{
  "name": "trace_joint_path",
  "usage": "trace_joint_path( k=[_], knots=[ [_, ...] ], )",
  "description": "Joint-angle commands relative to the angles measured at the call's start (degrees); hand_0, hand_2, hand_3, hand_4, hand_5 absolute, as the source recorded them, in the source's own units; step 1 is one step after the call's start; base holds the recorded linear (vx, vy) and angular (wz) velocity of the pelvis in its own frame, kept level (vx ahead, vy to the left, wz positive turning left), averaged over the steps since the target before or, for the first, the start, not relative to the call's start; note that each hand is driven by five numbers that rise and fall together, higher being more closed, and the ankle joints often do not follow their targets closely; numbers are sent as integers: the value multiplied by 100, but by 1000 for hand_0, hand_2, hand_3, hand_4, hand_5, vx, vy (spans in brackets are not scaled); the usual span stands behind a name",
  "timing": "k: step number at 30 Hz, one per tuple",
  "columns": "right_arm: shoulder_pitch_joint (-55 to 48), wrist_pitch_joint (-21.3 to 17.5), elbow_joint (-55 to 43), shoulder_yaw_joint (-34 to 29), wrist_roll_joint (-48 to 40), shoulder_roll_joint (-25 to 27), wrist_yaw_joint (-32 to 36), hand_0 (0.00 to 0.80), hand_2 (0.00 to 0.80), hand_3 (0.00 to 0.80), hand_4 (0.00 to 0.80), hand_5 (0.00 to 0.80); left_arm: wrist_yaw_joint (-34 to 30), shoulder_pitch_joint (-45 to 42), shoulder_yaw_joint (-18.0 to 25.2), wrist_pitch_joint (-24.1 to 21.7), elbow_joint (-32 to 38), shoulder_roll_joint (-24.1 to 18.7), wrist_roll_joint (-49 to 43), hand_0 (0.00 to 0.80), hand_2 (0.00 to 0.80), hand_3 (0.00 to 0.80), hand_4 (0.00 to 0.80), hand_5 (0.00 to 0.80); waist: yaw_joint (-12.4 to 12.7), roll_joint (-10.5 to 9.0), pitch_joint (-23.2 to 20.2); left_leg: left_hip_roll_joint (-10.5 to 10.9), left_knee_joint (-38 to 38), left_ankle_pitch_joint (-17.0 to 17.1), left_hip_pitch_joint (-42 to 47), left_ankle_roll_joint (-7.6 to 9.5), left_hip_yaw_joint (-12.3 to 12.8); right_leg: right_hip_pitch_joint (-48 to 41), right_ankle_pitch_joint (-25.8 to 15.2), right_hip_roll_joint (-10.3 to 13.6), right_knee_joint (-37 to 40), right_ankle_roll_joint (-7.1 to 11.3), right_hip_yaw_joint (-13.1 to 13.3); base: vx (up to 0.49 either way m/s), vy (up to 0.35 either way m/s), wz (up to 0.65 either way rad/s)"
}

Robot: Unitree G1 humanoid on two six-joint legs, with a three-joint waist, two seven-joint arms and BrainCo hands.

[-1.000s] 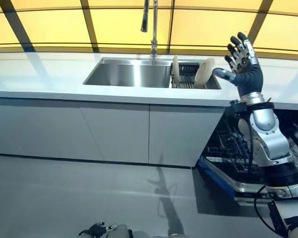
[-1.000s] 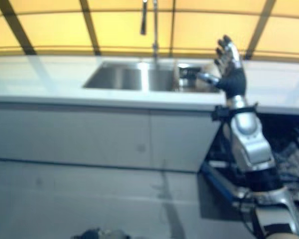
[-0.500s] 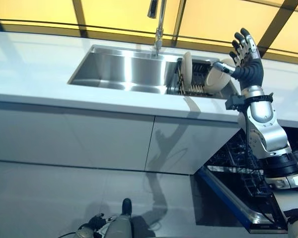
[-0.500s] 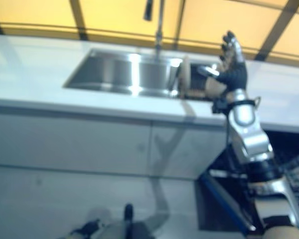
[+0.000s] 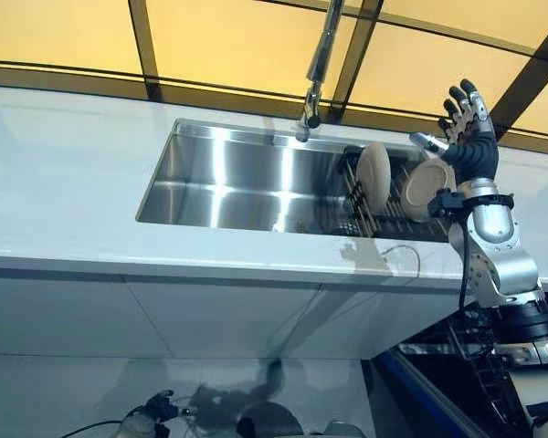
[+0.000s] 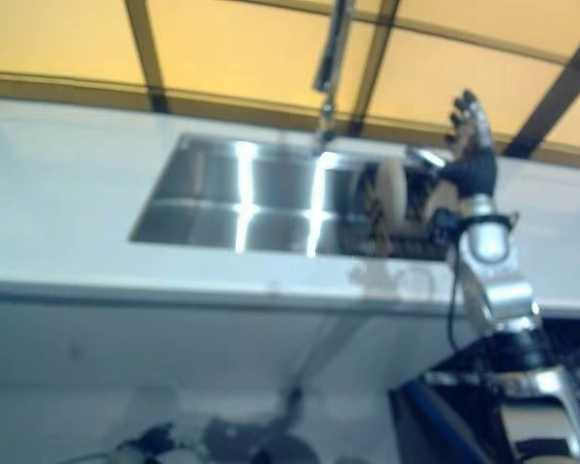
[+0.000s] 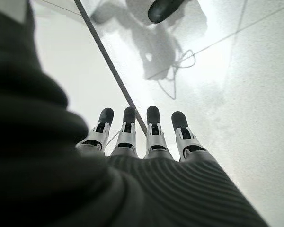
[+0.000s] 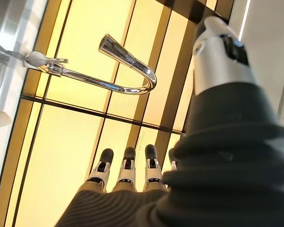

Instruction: Take plates into dishwasher

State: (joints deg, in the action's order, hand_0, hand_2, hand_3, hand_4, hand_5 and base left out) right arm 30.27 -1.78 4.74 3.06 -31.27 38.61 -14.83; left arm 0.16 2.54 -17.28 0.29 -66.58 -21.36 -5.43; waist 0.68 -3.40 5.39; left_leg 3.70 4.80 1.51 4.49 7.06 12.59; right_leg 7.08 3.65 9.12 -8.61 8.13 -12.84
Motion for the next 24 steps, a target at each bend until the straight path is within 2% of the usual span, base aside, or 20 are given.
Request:
trace_joint_path(
  k=[1, 4, 5, 6, 12, 17, 24],
  knots=[
    [785, 79, 186, -77, -125, 228, -240, 0, 0, 0, 0, 0, 68, 202, -118, -32, -204, 209, -65, 0, 0, 0, 0, 0, -90, -33, -43, 3, 13, -371, 168, -553, -778, 14, -1085, -303, 738, -81, 303, 259, -47, 8],
    [800, 430, 182, -92, -223, 242, -199, 0, 0, 0, 0, 0, 39, 196, -149, -45, -201, 241, -151, 0, 0, 0, 0, 0, -184, -15, -9, 4, 20, -461, 286, -514, -938, 220, -1098, -371, 606, -79, 444, 183, -89, 20],
    [789, 526, 234, -89, -283, 299, -170, 0, 0, 0, 0, 0, 22, 195, -169, -80, -252, 229, -196, 0, 0, 0, 0, 0, -196, -50, -32, 35, 20, -469, 268, -491, -1014, 88, -1070, -421, 670, -92, 574, 139, -125, 25],
    [790, 584, 253, -75, -302, 317, -127, 0, 0, 0, 0, 0, 23, 194, -184, -85, -280, 224, -181, 0, 0, 0, 0, 0, -198, -61, -45, 32, 20, -454, 256, -493, -1035, 41, -1062, -430, 675, -95, 596, 149, -156, 23],
    [1063, 1137, 694, 293, -627, 272, -3, 0, 0, 0, 0, 0, -159, 253, -205, -119, -349, 286, -97, 0, 0, 0, 0, 0, -141, -141, -162, -33, 9, -459, 306, -533, -908, -405, -866, -507, 839, -218, 575, 124, -122, 11],
    [1448, 1187, 1165, 592, -585, 218, 70, 0, 0, 0, 0, 0, -144, 241, -327, -181, -378, 362, -138, 0, 0, 0, 0, 0, -55, -188, -174, -43, -12, -501, 364, -582, -811, -567, -926, -552, 1096, -236, 480, 85, -65, -9],
    [1663, 1442, 1198, 742, -558, 143, 25, 0, 0, 0, 0, 0, -140, 225, -321, -146, -412, 304, -187, 0, 0, 0, 0, 0, -3, -192, -102, -48, -19, -493, 377, -593, -787, -533, -944, -601, 1063, -248, 387, 32, -43, 5]
  ],
)
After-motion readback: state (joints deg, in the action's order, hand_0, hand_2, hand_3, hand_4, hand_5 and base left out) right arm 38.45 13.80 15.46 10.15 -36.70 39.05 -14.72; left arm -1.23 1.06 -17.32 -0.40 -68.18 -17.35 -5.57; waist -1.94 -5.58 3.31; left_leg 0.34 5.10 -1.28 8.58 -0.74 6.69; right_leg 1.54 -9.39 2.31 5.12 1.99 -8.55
